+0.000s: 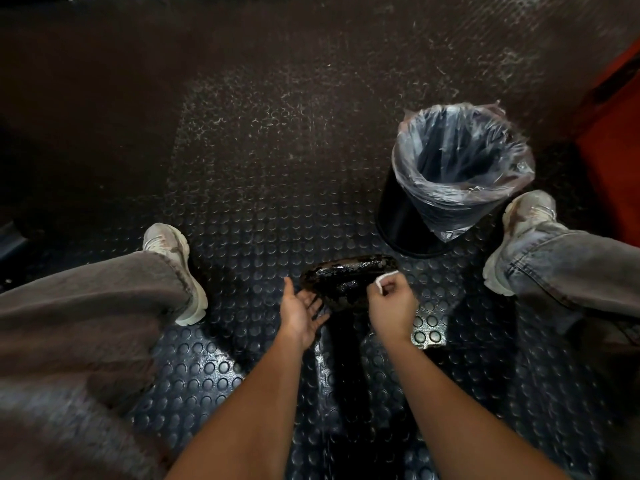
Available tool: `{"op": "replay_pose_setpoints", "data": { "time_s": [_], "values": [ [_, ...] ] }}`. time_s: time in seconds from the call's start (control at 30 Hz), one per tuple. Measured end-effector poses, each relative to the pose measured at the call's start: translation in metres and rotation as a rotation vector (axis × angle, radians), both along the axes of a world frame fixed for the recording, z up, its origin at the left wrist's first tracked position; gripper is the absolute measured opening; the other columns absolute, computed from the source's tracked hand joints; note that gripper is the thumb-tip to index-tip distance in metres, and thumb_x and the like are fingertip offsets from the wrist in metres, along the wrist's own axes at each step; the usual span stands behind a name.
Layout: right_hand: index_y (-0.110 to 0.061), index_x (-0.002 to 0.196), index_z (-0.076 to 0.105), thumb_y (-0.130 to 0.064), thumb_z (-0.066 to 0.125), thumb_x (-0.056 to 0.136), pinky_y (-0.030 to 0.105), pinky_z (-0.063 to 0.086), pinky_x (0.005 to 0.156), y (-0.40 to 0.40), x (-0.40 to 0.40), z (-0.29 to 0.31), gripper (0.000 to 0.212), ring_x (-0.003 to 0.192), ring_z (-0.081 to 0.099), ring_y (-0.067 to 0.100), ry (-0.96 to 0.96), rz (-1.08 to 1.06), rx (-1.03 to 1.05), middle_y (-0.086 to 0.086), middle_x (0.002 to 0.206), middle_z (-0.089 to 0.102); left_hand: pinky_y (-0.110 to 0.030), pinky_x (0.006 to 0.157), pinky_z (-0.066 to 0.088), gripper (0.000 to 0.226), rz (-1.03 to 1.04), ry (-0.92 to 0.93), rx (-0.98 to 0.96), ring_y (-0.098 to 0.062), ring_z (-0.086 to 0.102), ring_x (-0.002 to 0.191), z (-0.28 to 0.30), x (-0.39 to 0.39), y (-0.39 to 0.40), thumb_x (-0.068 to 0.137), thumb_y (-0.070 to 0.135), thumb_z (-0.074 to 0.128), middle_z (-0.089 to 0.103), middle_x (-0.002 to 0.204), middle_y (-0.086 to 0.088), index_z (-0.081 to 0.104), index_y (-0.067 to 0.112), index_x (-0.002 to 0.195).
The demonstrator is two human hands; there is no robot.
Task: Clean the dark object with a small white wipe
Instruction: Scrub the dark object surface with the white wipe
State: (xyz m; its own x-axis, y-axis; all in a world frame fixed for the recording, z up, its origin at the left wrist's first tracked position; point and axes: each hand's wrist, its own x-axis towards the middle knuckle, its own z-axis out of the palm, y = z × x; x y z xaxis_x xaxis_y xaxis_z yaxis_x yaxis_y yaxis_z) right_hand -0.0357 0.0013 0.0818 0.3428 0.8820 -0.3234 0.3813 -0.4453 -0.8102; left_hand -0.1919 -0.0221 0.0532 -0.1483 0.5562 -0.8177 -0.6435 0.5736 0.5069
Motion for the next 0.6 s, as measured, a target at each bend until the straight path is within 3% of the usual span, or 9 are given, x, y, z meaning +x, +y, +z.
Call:
{"op": "replay_pose_setpoints", "data": {
  "time_s": [0.07, 0.1, 0.17, 0.23, 0.3, 0.37, 0.47, 0.6],
  "values": [
    [-0.020, 0.082, 0.058, -0.012, 0.071, 0.085, 0.030, 0.054, 0.064, 0.008, 0.006, -0.010, 0.016, 0.073, 0.068, 0.025, 0.131, -0.161, -0.139, -0.003, 0.076, 0.066, -0.056, 0.115, 0.035, 0.087, 0.006, 0.000, -0.009, -0.029, 0.039, 0.144, -0.002, -0.001, 0.001, 0.097, 0.073, 0.018, 0.038, 0.158, -0.012, 0.036, 0.009, 0.154],
    [-0.020, 0.083, 0.058, -0.012, 0.072, 0.085, 0.040, 0.060, 0.070, 0.013, 0.009, -0.014, 0.016, 0.077, 0.070, 0.027, 0.206, -0.220, -0.185, -0.001, 0.080, 0.067, -0.056, 0.115, 0.034, 0.087, 0.007, 0.000, -0.010, -0.029, 0.038, 0.144, -0.002, -0.002, 0.001, 0.098, 0.072, 0.018, 0.037, 0.159, -0.013, 0.034, 0.008, 0.155],
    [-0.018, 0.084, 0.059, -0.011, 0.072, 0.084, 0.047, 0.062, 0.074, 0.019, 0.012, -0.013, 0.016, 0.079, 0.071, 0.029, 0.262, -0.271, -0.176, 0.003, 0.084, 0.068, -0.057, 0.116, 0.033, 0.086, 0.010, -0.003, -0.009, -0.029, 0.037, 0.145, 0.001, 0.000, 0.001, 0.098, 0.071, 0.018, 0.035, 0.159, -0.013, 0.032, 0.008, 0.155],
    [-0.016, 0.084, 0.058, -0.009, 0.070, 0.086, 0.029, 0.060, 0.068, 0.018, 0.011, 0.000, 0.014, 0.074, 0.069, 0.025, 0.218, -0.279, -0.058, 0.002, 0.080, 0.066, -0.057, 0.117, 0.032, 0.084, 0.019, -0.001, -0.009, -0.030, 0.036, 0.146, 0.004, 0.001, 0.001, 0.099, 0.069, 0.018, 0.034, 0.160, -0.013, 0.029, 0.007, 0.155],
    [-0.017, 0.083, 0.057, -0.008, 0.068, 0.085, 0.014, 0.046, 0.056, 0.011, 0.008, 0.014, 0.014, 0.064, 0.060, 0.010, 0.147, -0.214, 0.095, -0.003, 0.073, 0.063, -0.057, 0.116, 0.033, 0.084, 0.025, 0.004, -0.010, -0.030, 0.036, 0.145, 0.006, 0.003, 0.001, 0.100, 0.069, 0.019, 0.034, 0.160, -0.013, 0.030, 0.007, 0.155],
    [-0.020, 0.081, 0.056, -0.011, 0.068, 0.084, 0.017, 0.044, 0.053, 0.003, 0.003, 0.019, 0.015, 0.059, 0.056, 0.003, 0.067, -0.059, 0.196, -0.005, 0.070, 0.063, -0.056, 0.116, 0.033, 0.083, 0.030, 0.004, -0.010, -0.029, 0.038, 0.144, 0.008, 0.005, 0.001, 0.100, 0.068, 0.019, 0.038, 0.158, -0.012, 0.036, 0.007, 0.153],
    [-0.024, 0.078, 0.057, -0.016, 0.069, 0.081, 0.025, 0.047, 0.058, -0.003, -0.001, 0.011, 0.015, 0.065, 0.060, 0.011, -0.063, 0.136, 0.190, -0.004, 0.073, 0.065, -0.053, 0.114, 0.034, 0.080, 0.030, 0.007, -0.014, -0.027, 0.041, 0.141, 0.009, 0.006, 0.001, 0.100, 0.068, 0.018, 0.043, 0.154, -0.011, 0.045, 0.009, 0.147],
    [-0.021, 0.082, 0.062, -0.018, 0.070, 0.085, 0.024, 0.043, 0.056, -0.001, 0.004, 0.000, 0.009, 0.068, 0.062, 0.014, -0.106, 0.123, 0.027, -0.007, 0.073, 0.066, -0.055, 0.114, 0.035, 0.083, 0.025, -0.001, -0.014, -0.029, 0.038, 0.144, 0.009, 0.004, 0.001, 0.099, 0.069, 0.018, 0.040, 0.156, -0.013, 0.039, 0.007, 0.151]
  ]
}}
